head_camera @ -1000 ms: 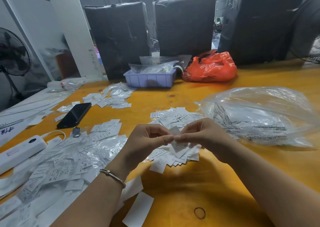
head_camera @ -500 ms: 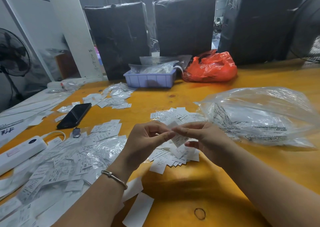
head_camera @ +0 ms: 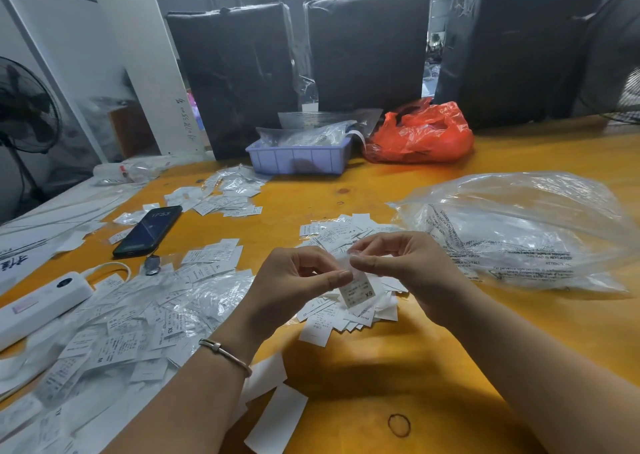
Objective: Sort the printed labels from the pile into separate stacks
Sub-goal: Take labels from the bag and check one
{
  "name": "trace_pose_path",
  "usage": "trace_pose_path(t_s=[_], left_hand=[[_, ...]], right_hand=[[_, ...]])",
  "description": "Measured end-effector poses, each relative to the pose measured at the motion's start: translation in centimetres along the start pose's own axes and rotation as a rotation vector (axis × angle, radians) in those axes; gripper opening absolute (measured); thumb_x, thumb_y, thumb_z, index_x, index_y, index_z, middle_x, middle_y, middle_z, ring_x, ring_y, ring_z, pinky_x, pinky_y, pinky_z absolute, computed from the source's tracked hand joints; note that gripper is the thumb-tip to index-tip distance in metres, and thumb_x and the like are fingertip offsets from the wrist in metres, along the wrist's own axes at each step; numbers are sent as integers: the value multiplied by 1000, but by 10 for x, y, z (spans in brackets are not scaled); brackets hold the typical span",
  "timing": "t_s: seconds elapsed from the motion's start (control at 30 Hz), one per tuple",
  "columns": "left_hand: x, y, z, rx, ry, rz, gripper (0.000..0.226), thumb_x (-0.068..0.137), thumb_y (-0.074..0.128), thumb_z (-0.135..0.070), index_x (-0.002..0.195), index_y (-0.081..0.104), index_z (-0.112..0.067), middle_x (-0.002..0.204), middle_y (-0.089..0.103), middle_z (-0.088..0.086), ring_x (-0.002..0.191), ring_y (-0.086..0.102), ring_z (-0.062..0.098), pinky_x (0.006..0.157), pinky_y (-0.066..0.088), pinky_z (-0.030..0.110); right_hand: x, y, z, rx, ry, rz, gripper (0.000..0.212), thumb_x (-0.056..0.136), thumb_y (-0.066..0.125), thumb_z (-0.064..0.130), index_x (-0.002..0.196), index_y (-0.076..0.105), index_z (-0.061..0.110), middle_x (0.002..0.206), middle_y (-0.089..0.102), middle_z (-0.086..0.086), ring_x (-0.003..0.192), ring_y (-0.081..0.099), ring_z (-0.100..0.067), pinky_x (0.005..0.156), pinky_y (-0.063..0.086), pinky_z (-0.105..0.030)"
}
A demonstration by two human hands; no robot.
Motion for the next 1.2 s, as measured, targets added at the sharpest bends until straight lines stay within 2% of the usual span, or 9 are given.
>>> trace_pose_path(t_s=[0.13,0.27,0.37,0.6,0.73,0.87,0.97,1.1,1.2], left_hand=[[1,2,2,17,12,10,23,74,76,-20,81,75,2,87,72,13,86,68,28,74,56,33],[2,-4,1,8,41,-73,20,75,74,-22,78,74,-2,84,72,13,82,68,26,72,54,31],[2,-10,3,-34,26,-122,19,76,75,-21,79,73,-2,83,71,13,79,65,23,74,53,33],[1,0,7,-74,-58,1,23,73,77,-17,75,68,5,86,68,21,82,65,22,71,54,30],[-1,9,10,43,-72,101,29,72,80,-25,78,73,2,85,70,13,84,68,27,72,55,29],[-2,12,5,96,-26,132,30,71,79,-29,84,76,-3,89,72,9,83,68,22,72,57,26],[-1,10,5,84,-8,111,19,78,76,-14,83,74,4,90,70,16,87,68,29,78,57,40],[1,4,3,31,-8,48,14,83,73,-7,80,72,6,85,70,10,82,65,17,71,52,30],[1,2,3,23,-17,37,10,84,72,-6,79,74,2,84,71,6,83,64,20,72,51,32]], right_hand=[[-1,5,0,54,7,53,13,61,80,18,58,69,11,79,71,-3,74,68,-13,64,53,-19],[-1,4,-2,-150,46,59,26,57,85,36,70,74,16,82,72,-3,77,68,-9,64,51,-12],[-2,3,-1,-212,50,85,16,62,84,28,70,75,16,88,74,0,79,68,-2,61,46,-4],[-1,-7,13,-80,-55,-62,20,71,74,25,79,71,8,92,72,-4,80,61,-12,65,47,-19],[-2,-1,26,-476,-241,-50,17,85,68,10,72,63,20,97,68,-1,94,59,-13,75,47,-28],[-4,16,22,-793,-239,156,20,86,68,15,72,58,25,111,59,7,109,48,-8,83,45,-23],[-5,17,19,-690,-220,150,11,87,68,17,77,63,18,109,61,5,104,53,-7,81,48,-26],[1,-8,18,-378,-66,-67,15,92,60,20,90,66,7,89,68,-4,82,60,-15,68,47,-28],[0,-9,4,-297,155,77,20,88,64,22,89,71,3,79,69,-5,73,59,-13,61,45,-23]])
Point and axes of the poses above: each hand's wrist, its own x-axis towards the middle knuckle, its own y-axis out of the palm, z = x × y, the point moved 6 cm from there along x, towards the middle knuckle
